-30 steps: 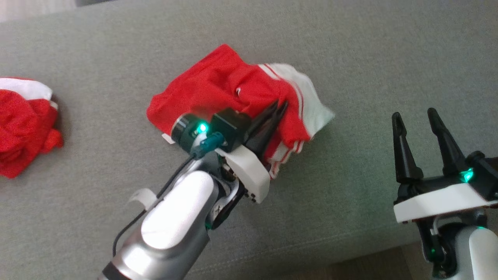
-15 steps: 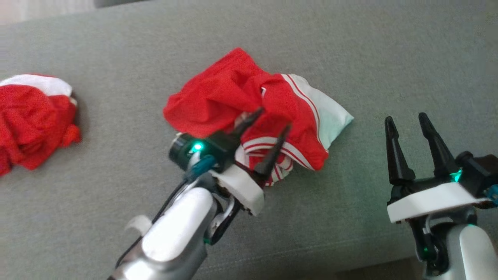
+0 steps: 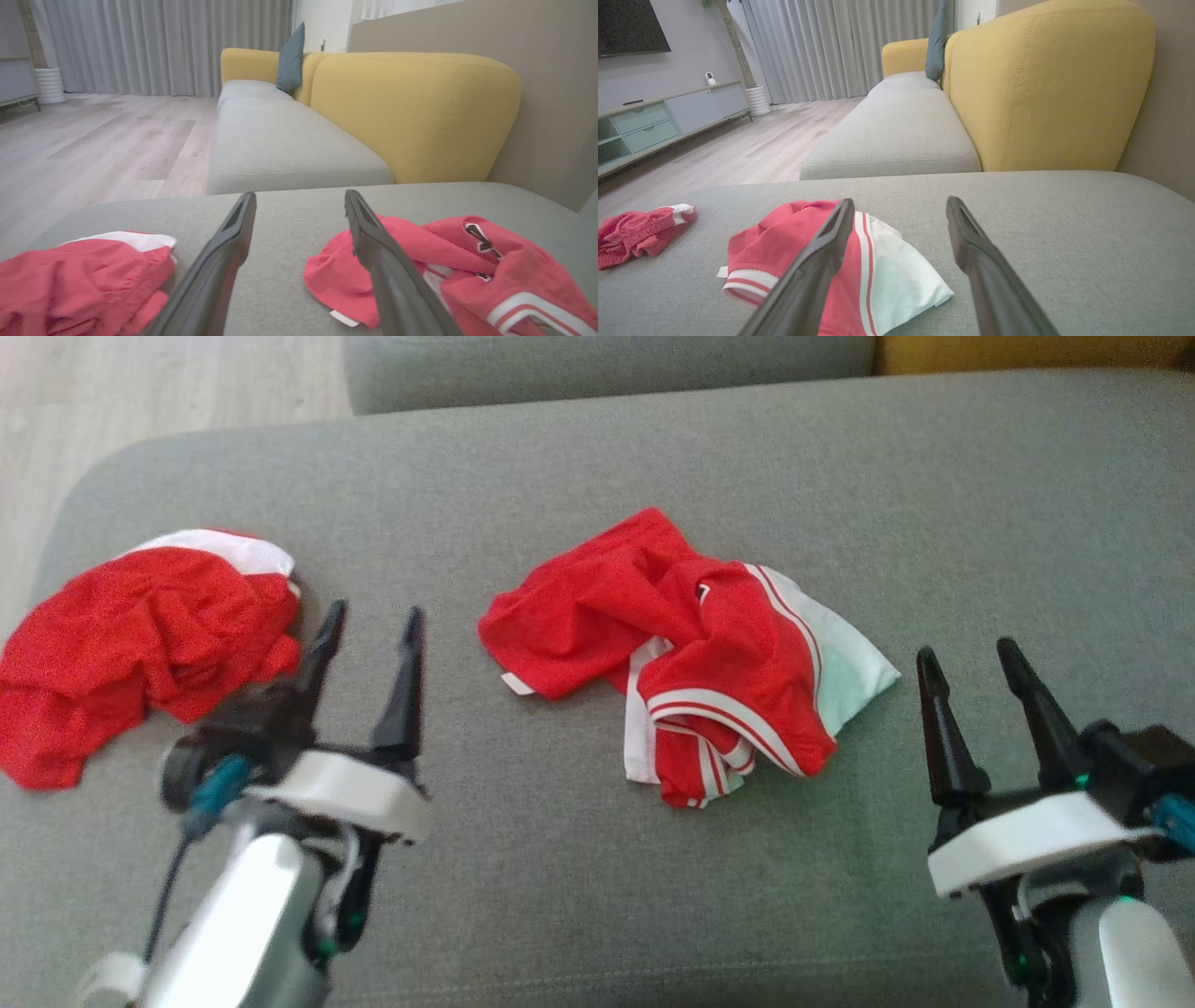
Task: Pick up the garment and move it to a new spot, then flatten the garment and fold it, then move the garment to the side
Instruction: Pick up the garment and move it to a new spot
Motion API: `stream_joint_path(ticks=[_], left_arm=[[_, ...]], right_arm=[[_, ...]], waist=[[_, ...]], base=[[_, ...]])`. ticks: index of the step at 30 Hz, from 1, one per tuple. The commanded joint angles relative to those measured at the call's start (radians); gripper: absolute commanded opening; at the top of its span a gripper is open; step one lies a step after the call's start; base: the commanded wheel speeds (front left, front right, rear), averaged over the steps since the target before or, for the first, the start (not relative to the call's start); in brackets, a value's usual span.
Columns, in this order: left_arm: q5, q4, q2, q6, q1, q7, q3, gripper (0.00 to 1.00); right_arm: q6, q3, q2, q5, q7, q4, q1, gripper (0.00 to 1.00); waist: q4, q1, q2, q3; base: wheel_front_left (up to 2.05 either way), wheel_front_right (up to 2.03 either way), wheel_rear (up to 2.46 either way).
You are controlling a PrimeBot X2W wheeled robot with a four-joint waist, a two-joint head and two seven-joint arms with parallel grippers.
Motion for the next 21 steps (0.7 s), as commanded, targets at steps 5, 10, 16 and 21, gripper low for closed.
stream_joint_path(ticks=[5,10,16,21], left_arm=[[0.002,-0.071,0.079,-0.015,0.034,-0.012,0.106,1.00],[-0.003,-0.090,0.114,-0.050,0.091,-0.012,0.149,1.00],[0.022,-0.109,0.126,-0.066,0.157,-0.012,0.177,1.00],[0.045,-0.120,0.118,-0.050,0.194,-0.012,0.184,1.00]], right_arm=[[0.004,0.017,-0.005,-0.011,0.015,-0.043,0.014,1.00],[0.004,0.013,-0.005,-0.018,0.023,-0.049,0.040,1.00],[0.004,0.013,-0.005,-0.027,0.033,-0.053,0.072,1.00],[0.004,0.013,-0.005,-0.030,0.038,-0.057,0.092,1.00]], waist=[[0.028,0.0000,-0.0001,-0.037],[0.036,0.0000,-0.0001,-0.055],[0.036,0.0000,-0.0001,-0.081],[0.035,0.0000,-0.0001,-0.094]], base=[[0.00,0.00,0.00],[0.00,0.00,0.00],[0.00,0.00,0.00],[0.00,0.00,0.00]])
